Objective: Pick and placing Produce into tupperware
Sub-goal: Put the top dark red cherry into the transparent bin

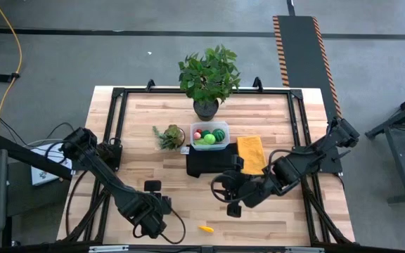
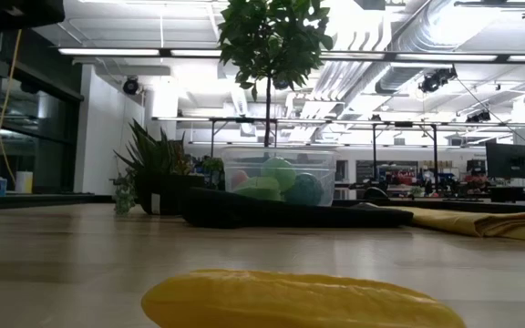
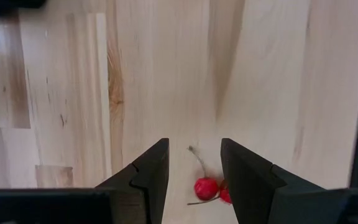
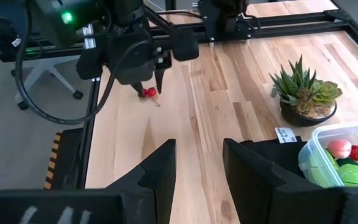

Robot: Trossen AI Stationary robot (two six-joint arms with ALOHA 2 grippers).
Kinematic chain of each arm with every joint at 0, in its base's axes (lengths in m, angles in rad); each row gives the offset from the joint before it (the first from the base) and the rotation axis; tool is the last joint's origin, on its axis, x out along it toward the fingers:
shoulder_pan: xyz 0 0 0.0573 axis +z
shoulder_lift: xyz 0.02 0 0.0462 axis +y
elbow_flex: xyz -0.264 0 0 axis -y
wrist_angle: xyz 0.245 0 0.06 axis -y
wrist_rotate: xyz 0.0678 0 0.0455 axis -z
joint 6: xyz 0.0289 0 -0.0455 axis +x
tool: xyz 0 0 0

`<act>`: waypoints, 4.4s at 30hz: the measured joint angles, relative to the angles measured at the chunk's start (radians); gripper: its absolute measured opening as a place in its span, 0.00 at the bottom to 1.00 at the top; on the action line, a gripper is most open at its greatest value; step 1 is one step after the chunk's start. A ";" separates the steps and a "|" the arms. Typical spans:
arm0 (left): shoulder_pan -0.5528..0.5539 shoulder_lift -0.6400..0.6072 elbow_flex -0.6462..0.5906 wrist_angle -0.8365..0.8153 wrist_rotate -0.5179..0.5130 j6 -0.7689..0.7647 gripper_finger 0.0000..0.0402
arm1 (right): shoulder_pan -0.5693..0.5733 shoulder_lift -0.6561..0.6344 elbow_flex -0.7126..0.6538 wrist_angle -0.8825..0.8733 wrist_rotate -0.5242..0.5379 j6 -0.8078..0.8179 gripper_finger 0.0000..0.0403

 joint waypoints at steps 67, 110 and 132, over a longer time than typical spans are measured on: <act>-0.019 0.041 -0.153 0.124 0.105 -0.184 0.33 | 0.023 0.000 0.000 0.051 0.053 0.027 0.31; -0.019 0.043 -0.236 0.212 0.166 -0.227 0.33 | 0.023 0.001 0.000 0.054 0.097 0.026 0.31; -0.019 0.043 -0.236 0.237 0.153 -0.220 0.33 | 0.023 0.001 0.000 0.054 0.098 0.019 0.31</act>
